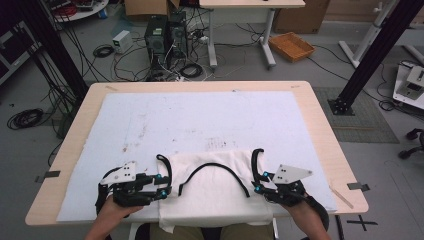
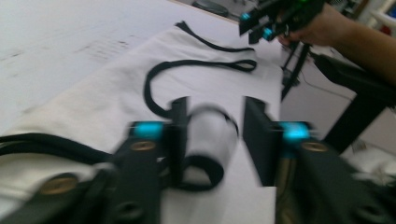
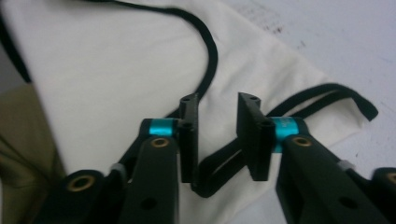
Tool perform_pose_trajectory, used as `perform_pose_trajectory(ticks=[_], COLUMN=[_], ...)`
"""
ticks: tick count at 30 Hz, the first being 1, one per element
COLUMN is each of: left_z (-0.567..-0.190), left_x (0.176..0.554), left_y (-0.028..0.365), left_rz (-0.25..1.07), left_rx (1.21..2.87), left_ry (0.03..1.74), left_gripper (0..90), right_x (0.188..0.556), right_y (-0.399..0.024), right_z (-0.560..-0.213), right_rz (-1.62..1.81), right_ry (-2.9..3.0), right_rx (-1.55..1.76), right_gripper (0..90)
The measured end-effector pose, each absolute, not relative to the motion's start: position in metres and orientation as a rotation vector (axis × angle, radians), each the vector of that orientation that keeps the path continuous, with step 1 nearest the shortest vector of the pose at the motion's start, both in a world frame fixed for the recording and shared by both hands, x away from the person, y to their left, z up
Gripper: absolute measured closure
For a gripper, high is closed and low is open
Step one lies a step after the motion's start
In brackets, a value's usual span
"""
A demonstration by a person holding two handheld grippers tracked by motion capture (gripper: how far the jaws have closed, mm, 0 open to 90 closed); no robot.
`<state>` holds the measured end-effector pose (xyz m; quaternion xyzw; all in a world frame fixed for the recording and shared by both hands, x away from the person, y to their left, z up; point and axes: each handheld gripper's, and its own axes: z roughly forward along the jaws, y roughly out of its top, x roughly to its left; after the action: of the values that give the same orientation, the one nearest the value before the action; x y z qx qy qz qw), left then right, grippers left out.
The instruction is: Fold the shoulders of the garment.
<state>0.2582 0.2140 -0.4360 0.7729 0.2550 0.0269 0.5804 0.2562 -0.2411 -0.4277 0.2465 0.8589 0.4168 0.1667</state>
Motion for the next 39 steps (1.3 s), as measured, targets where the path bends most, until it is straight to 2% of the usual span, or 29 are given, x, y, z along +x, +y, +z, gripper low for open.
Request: perform_pose_trajectory(ticks=[2,3,4,6,10,11,12,13,14,16,19,26,39], left_z=[-0.437,-0.438,-0.438,-0.437,-0.435,-0.435,-0.434,-0.433,-0.432,-0.431,-0.431,-0.43,-0.436], left_x=[0.259,0.261,0.261,0.263,0.265,0.266,0.268,0.269,0.271,0.276,0.287,0.304,0.29], left_y=[0.214,0.214,0.215,0.216,0.218,0.219,0.22,0.22,0.221,0.222,0.226,0.234,0.253], left_rz=[0.077,0.15,0.178,0.237,0.342,0.37,0.395,0.42,0.455,0.496,0.527,0.561,0.589], left_rx=[1.811,1.812,1.8,1.774,1.733,1.722,1.71,1.701,1.696,1.689,1.68,1.613,1.563], left_ry=[0.614,0.671,0.692,0.732,0.794,0.804,0.818,0.824,0.837,0.857,0.877,0.921,0.932], left_gripper=[47.0,47.0,44.6,44.5,39.5,36.0,32.3,30.6,30.6,25.6,25.5,25.7,25.7], right_x=[0.258,0.26,0.263,0.262,0.259,0.259,0.261,0.264,0.264,0.271,0.288,0.316,0.3], right_y=[-0.238,-0.236,-0.227,-0.227,-0.231,-0.233,-0.237,-0.239,-0.239,-0.245,-0.259,-0.279,-0.311], right_z=[-0.432,-0.435,-0.446,-0.447,-0.445,-0.444,-0.442,-0.439,-0.439,-0.433,-0.423,-0.417,-0.426], right_rz=[1.156,1.131,1.017,1.025,1.048,1.066,1.113,1.146,1.146,1.184,1.205,1.203,1.163], right_ry=[2.455,2.468,2.526,2.524,2.578,2.575,2.496,2.445,2.445,2.342,2.178,2.121,2.1], right_rx=[0.707,0.707,0.68,0.67,0.655,0.639,0.7,0.738,0.738,0.782,0.863,0.932,1.066], right_gripper=[73.8,75.0,78.2,81.4,81.0,73.9,51.5,43.1,43.1,31.0,20.6,20.6,20.1])
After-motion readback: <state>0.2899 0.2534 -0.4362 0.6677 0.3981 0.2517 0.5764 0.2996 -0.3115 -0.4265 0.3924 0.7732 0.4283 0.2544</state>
